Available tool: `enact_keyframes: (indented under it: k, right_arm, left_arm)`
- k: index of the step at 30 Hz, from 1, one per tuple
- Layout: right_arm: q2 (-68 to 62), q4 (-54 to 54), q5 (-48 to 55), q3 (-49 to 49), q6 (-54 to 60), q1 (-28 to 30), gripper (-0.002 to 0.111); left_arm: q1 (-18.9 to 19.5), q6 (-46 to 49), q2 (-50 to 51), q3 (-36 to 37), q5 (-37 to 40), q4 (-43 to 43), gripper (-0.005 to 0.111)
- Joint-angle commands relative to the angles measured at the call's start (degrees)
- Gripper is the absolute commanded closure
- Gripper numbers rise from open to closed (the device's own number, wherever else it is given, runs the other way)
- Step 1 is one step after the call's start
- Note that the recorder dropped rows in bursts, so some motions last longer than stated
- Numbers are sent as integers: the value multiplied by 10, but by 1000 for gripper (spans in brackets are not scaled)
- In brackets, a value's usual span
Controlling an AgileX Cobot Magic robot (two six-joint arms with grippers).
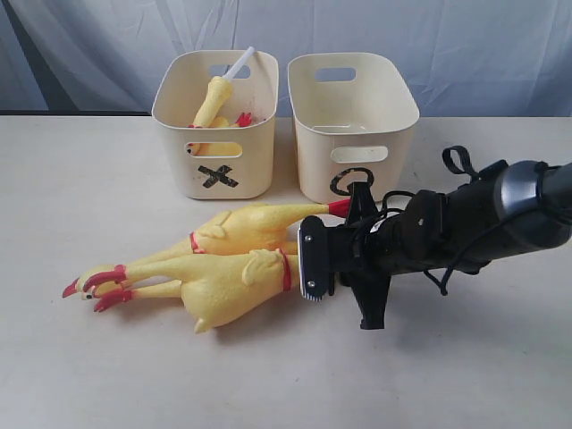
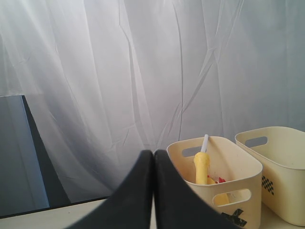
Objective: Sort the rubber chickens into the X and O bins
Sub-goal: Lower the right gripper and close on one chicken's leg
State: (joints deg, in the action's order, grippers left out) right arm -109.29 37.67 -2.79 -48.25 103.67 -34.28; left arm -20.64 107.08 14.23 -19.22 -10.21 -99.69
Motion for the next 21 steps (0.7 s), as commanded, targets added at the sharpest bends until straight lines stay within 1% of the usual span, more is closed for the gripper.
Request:
enact_keyframes:
  k: [1, 4, 8, 17, 21]
  right_arm:
    - [-2, -1, 8, -2, -1, 0, 109]
    - [0, 2, 19, -2, -1, -2, 109]
    - [18, 1, 62, -2, -1, -2, 109]
    - [88, -1, 205, -2, -5, -2, 109]
    - [124, -1, 231, -2, -58, -2, 109]
  left_arm:
    - [-2, -1, -4, 3, 3, -3, 107]
    - [-2, -1, -4, 3, 3, -3, 107]
    - [-2, -1, -4, 3, 3, -3, 107]
    - [-2, -1, -4, 3, 3, -3, 107]
    - [-2, -1, -4, 3, 1, -3, 107]
